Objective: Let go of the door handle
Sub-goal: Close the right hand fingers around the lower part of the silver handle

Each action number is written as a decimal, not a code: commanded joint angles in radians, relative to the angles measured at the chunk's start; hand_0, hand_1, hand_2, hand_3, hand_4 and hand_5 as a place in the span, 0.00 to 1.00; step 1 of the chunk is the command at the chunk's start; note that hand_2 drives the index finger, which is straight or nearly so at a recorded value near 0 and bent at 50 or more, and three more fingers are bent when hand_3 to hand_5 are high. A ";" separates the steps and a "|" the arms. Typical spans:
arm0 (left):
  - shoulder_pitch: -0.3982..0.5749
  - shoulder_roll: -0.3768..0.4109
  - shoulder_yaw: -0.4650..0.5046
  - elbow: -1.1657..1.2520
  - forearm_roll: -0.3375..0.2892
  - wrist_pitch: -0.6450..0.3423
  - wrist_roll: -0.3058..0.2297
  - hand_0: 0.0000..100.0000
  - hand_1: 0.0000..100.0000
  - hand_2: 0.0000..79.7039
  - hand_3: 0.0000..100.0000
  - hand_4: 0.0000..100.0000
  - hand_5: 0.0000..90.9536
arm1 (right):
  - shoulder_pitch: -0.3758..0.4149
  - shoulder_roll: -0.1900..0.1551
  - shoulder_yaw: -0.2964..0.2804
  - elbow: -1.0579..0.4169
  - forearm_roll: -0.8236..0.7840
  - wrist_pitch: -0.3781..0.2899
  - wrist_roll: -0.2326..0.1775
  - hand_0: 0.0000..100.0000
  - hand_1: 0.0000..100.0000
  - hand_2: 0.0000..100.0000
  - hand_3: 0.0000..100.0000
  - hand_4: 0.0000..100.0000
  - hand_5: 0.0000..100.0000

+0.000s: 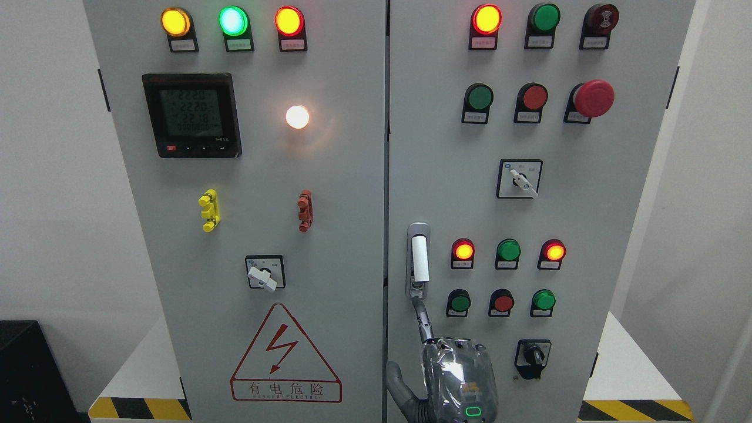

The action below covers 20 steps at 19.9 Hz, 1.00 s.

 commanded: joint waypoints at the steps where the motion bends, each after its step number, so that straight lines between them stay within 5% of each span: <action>1: 0.000 0.000 -0.021 -0.020 0.000 0.000 0.000 0.00 0.00 0.03 0.09 0.01 0.00 | 0.005 0.000 0.003 -0.021 0.000 -0.001 -0.003 0.39 0.35 0.00 1.00 1.00 0.99; 15: 0.000 0.000 -0.021 -0.020 0.000 0.000 0.000 0.00 0.00 0.03 0.09 0.01 0.00 | 0.016 0.000 0.007 -0.083 0.000 -0.007 -0.006 0.39 0.34 0.00 1.00 1.00 0.99; 20: 0.000 0.000 -0.021 -0.020 0.000 0.000 0.000 0.00 0.00 0.03 0.09 0.01 0.00 | 0.016 0.000 0.001 -0.101 -0.002 -0.008 -0.012 0.41 0.34 0.32 1.00 1.00 0.98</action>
